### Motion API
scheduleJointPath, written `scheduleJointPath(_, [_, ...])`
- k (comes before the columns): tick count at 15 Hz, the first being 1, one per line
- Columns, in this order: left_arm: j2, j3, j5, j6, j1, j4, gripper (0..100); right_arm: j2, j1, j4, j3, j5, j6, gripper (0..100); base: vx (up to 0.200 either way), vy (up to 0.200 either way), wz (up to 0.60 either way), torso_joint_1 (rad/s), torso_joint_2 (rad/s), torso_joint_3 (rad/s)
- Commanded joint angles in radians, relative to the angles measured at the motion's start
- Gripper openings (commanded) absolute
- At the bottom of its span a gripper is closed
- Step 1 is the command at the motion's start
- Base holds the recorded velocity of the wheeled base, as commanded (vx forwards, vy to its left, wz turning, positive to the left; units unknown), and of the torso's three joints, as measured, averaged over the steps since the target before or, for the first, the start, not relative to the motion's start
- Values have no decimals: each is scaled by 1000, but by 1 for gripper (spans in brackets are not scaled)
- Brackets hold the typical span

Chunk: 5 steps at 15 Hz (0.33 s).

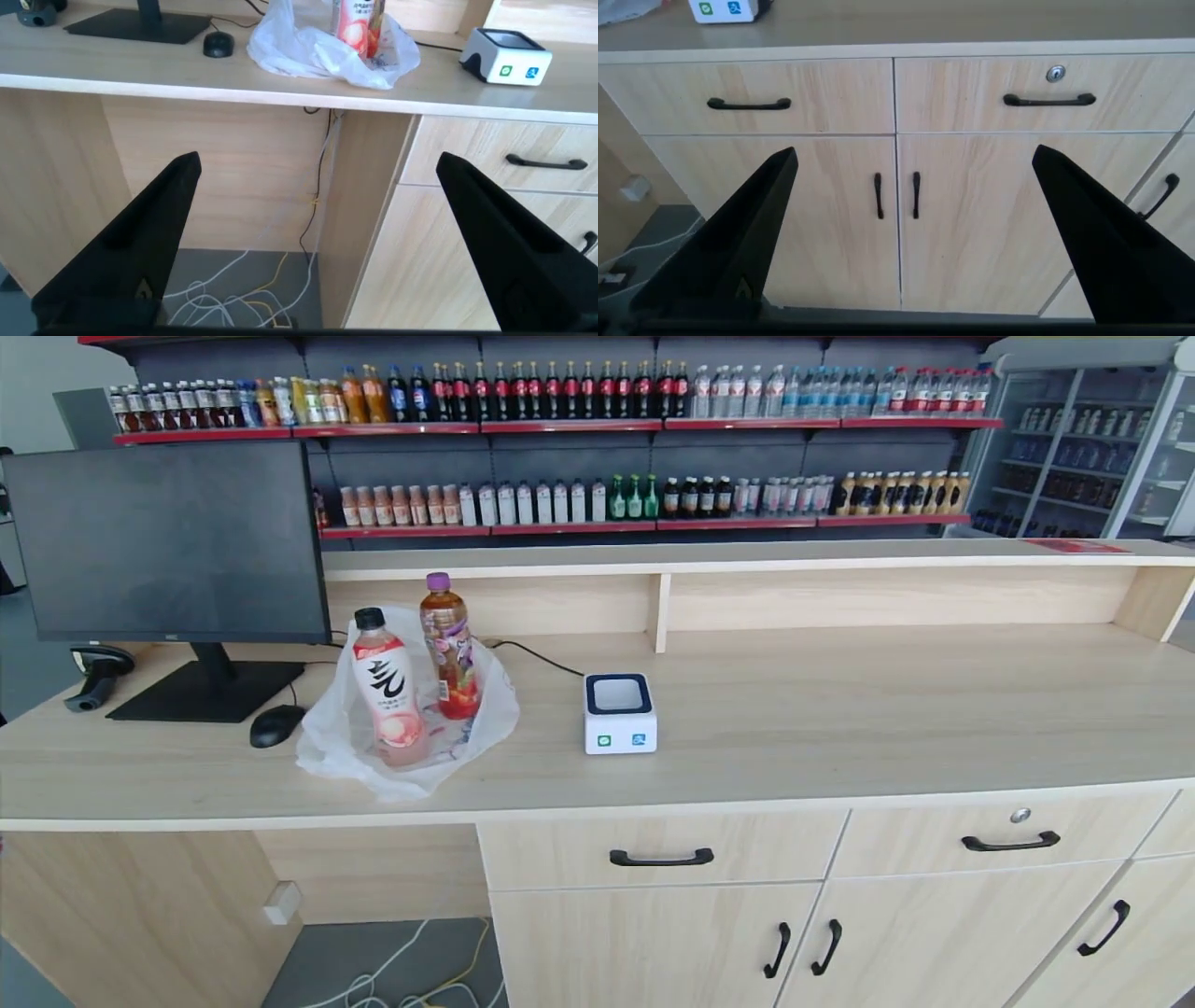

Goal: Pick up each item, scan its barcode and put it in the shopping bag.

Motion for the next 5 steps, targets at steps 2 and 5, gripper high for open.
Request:
scheduleJointPath(2, [0, 0, 0, 0, 1, 0, 100, 4, 0, -2, 0, 0, 3, 100, 0, 0, 0, 0, 0, 0])
scheduleJointPath(5, [0, 0, 0, 1, 1, 0, 100, 4, 0, 0, 0, 1, -8, 100, 0, 0, 0, 0, 0, 0])
